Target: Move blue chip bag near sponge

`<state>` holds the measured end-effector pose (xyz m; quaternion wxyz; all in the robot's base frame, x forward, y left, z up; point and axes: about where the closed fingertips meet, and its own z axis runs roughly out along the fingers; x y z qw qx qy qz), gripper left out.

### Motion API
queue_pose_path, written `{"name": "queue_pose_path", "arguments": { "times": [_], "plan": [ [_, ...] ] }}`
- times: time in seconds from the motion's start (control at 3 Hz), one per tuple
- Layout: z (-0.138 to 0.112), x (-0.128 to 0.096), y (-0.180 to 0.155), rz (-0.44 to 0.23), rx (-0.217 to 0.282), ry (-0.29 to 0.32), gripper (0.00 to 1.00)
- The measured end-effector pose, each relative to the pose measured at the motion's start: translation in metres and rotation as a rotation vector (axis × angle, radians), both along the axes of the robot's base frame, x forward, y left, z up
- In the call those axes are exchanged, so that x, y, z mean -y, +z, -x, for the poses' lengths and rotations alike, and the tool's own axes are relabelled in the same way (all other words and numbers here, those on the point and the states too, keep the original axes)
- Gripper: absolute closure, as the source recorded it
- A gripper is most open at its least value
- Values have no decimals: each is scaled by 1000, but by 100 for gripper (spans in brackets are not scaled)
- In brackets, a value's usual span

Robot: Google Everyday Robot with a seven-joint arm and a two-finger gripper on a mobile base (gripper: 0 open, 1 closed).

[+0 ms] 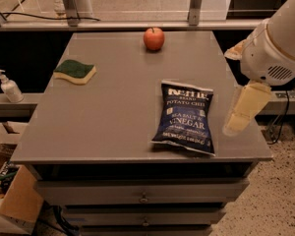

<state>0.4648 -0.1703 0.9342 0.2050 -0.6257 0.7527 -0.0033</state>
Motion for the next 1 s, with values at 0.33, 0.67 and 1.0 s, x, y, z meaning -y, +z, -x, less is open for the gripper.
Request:
{"name": "queue_pose_path", "arguments": {
  "times": [0.33, 0.67, 1.0],
  "plan": [
    [-9, -15, -23, -5, -8, 32, 0],
    [-18, -31, -46, -6, -31, 60, 0],
    [-25, -46, -71, -11, -63, 80, 0]
  ]
}}
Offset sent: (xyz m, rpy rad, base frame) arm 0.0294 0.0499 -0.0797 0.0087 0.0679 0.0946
